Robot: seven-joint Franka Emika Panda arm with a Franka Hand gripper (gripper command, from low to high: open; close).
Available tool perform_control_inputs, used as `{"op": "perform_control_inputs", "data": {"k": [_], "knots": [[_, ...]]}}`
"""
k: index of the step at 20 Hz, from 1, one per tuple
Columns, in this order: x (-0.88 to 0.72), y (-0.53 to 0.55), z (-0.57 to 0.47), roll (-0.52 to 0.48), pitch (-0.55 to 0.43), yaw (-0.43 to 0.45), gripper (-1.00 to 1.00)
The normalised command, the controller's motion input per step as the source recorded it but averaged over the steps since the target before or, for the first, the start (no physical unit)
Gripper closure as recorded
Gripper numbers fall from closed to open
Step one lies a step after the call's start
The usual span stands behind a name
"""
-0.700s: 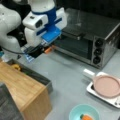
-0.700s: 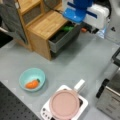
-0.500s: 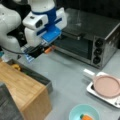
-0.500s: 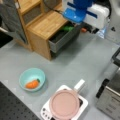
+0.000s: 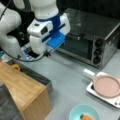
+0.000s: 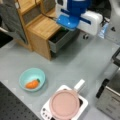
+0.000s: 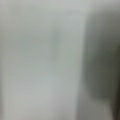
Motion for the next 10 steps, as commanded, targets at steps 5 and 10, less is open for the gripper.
{"op": "perform_control_inputs", "data": {"k": [5, 10], "knots": [[0.85, -0.33, 0.19, 0.035, 0.217, 0.057, -1.0], [0.73, -0.29, 0.17, -0.009, 0.233, 0.079, -1.0]]}}
